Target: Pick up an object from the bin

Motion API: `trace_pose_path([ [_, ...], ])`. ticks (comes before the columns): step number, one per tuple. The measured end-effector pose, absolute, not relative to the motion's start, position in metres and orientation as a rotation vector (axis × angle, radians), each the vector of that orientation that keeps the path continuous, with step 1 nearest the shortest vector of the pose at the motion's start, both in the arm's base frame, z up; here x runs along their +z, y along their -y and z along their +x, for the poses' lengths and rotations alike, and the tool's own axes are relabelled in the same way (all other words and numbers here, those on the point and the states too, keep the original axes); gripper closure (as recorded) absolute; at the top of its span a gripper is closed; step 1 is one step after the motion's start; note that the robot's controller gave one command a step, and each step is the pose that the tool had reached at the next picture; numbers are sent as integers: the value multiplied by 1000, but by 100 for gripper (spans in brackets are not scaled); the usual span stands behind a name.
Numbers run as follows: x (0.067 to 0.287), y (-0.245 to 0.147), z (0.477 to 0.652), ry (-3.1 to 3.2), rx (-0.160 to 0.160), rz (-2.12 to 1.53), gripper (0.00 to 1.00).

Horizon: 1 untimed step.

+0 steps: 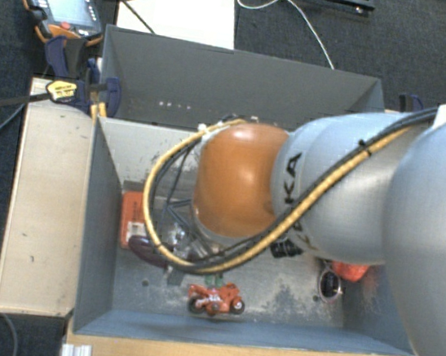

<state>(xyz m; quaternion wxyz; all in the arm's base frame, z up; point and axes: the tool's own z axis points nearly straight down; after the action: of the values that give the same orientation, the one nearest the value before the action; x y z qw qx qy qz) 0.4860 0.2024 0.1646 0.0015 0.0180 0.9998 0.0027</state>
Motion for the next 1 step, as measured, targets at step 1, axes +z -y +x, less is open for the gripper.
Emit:
trace_pose_path([
  [1, 175, -203, 486, -3136, 10, 57, 100],
])
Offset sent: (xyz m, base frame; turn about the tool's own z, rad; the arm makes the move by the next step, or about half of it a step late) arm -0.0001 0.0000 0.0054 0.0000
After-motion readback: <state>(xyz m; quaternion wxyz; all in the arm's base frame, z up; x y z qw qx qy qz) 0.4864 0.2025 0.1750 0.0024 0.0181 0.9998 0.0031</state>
